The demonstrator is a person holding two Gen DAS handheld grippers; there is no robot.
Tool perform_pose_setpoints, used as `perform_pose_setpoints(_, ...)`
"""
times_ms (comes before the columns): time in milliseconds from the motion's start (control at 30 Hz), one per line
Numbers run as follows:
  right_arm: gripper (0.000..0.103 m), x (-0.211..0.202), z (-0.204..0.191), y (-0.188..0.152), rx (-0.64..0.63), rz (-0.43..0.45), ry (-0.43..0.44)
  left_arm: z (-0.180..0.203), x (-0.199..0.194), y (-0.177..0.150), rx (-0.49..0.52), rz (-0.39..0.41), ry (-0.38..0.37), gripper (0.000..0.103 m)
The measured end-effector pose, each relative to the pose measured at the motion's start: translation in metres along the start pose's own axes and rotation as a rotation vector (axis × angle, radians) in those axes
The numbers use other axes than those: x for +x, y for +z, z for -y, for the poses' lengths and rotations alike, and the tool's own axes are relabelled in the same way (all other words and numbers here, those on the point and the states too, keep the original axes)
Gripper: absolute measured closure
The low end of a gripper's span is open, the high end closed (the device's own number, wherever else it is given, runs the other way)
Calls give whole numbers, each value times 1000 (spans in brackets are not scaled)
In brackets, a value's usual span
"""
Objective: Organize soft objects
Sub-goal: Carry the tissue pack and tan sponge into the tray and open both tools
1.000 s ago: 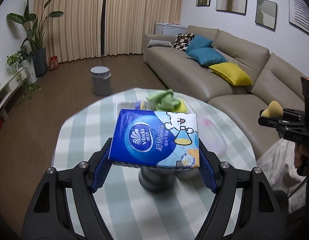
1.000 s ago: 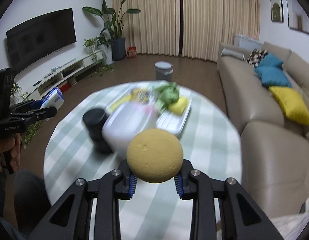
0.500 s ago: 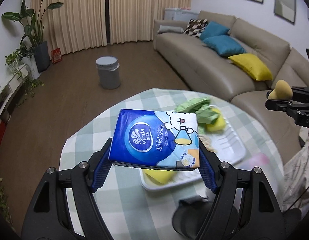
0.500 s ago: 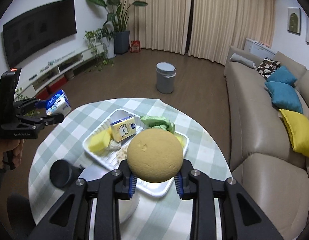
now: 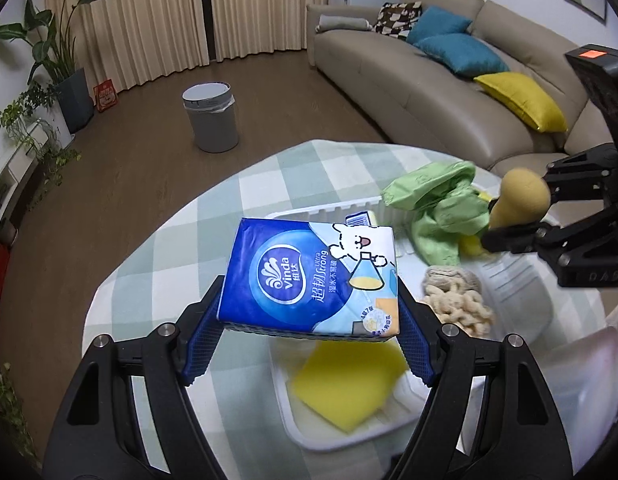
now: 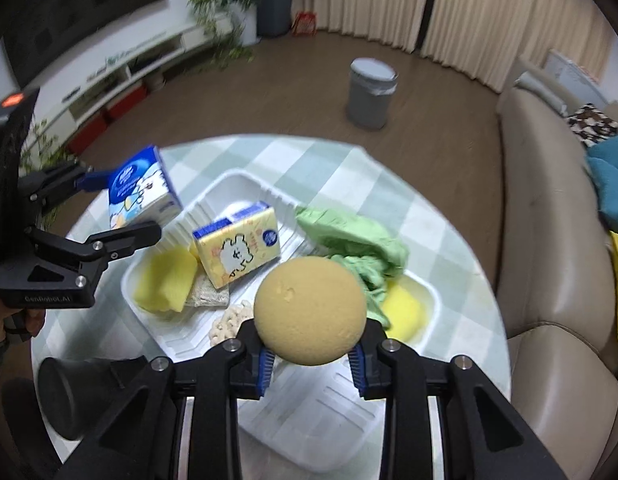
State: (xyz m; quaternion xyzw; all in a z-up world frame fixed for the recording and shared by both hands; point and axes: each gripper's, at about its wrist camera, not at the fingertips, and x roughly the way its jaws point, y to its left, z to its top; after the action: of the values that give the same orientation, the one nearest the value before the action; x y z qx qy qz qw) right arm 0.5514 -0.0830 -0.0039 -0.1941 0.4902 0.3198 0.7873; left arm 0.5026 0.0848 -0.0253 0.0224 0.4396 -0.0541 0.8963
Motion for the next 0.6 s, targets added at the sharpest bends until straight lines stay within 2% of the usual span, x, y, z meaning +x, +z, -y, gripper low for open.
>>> perform_pose_setpoints(167,70,33,-2,2,-25,-85,42,6,17,-3,23,-11,-10,28)
perform_pose_setpoints(333,70,58,-2,-2,-32,-153,46,8,24,-1,33,-14,-12,28)
perform_pose_setpoints(600,68,67,-3,-1,-13,-164,69,20,38,-6,68,-49,-9,28)
